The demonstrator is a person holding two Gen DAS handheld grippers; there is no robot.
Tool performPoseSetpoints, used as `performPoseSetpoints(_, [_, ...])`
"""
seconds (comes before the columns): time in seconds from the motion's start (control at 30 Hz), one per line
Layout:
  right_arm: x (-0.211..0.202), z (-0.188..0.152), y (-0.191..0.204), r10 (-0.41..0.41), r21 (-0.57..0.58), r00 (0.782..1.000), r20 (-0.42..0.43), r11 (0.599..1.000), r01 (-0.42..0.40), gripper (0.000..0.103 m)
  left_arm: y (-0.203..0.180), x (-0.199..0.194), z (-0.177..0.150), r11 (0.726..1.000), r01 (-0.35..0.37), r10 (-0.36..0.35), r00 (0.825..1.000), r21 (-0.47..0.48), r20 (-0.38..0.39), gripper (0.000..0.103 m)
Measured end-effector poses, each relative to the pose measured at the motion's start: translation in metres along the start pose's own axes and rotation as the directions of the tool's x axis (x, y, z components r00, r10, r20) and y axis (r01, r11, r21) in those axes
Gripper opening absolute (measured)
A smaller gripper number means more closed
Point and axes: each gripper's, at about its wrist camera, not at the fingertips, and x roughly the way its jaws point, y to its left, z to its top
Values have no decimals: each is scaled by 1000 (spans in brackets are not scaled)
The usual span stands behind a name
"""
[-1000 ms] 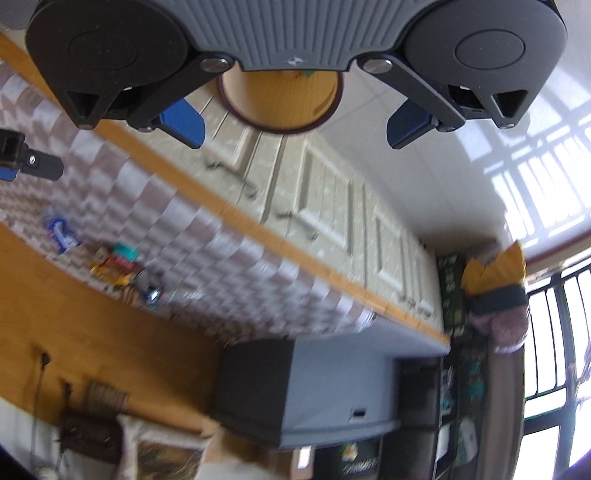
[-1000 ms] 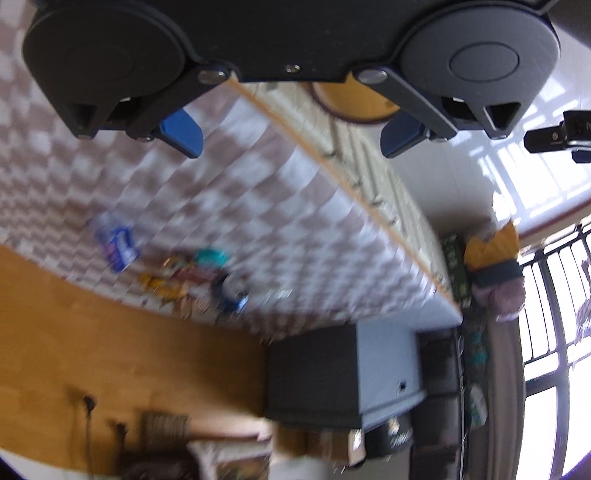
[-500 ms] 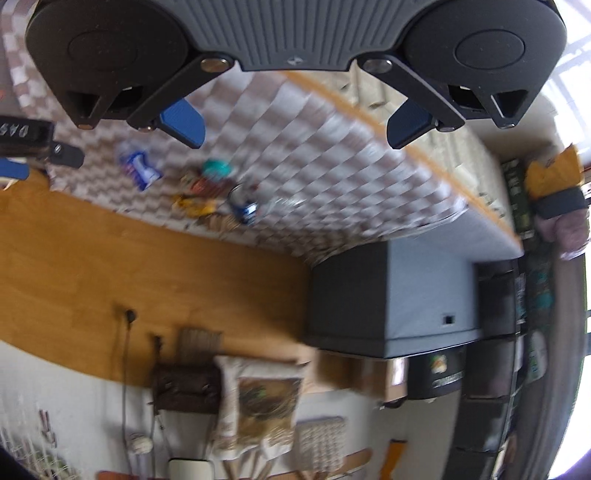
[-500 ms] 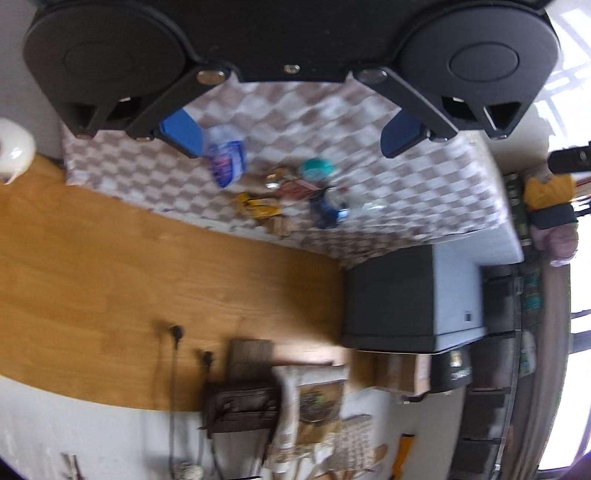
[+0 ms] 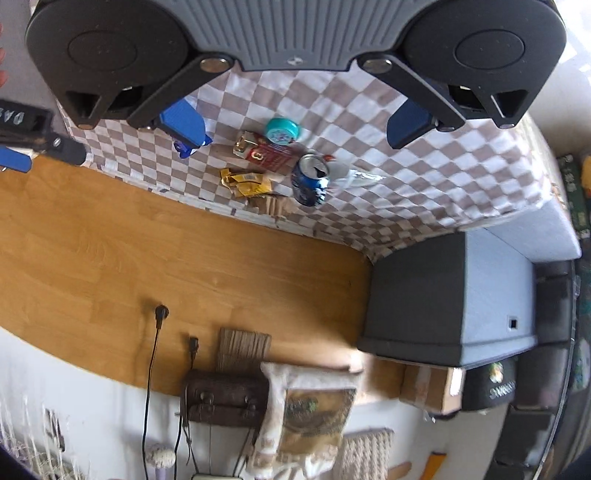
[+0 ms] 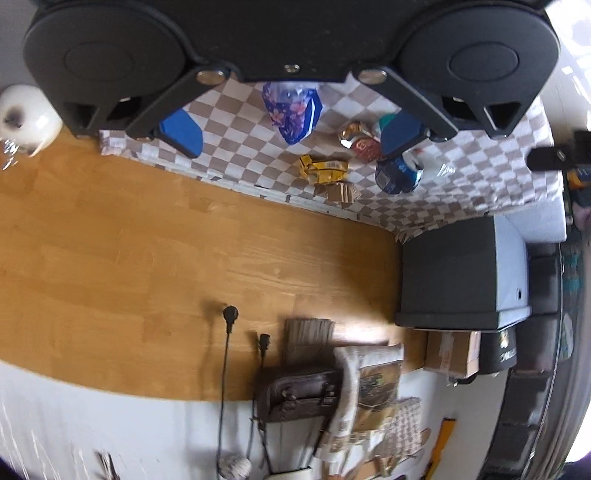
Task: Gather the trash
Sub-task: 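Move both open tools back toward the trash on the bench, then grasp purple floral tissue pack with right tool while left tool grasps teal cap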
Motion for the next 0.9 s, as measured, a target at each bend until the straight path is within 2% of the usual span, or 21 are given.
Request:
performPoseSetpoints(0.2, [50,-5,-17,16,38,999,-37,999,-14,103,-11,64,-6,997,-20,25,998,75,-63,103])
performPoseSetpoints(0.33, [88,-14,-26,28,91,995,-91,996,-20,103,-16,108,-11,991,76,-58,986,109,-157,103])
performPoseSetpoints(0.4, [108,-20,-30,35,131,993,-117,991,-19,103,-19,127,-15,987,94,-68,979,130,-193,103])
performPoseSetpoints(0.6, [154,-38,-36,74,206,982,-176,978,-37,103,-27,175,-24,970,166,-123,965,179,-231,103])
performPoseSetpoints(0.7, [175,-47,-34,79,192,971,-226,981,-35,103,-30,192,-27,961,189,-139,962,203,-235,103])
performPoseSetpoints(0.8, [190,-55,-32,77,181,968,-240,983,-33,103,-34,213,-29,956,188,-131,961,224,-243,98])
performPoseSetpoints(0.87, [200,-58,-30,78,175,963,-258,984,-33,103,-33,226,-30,958,194,-137,956,210,-259,85])
performPoseSetpoints(0.9, [203,-59,-30,94,182,960,-264,982,-46,103,-32,231,-30,962,189,-133,955,199,-266,84])
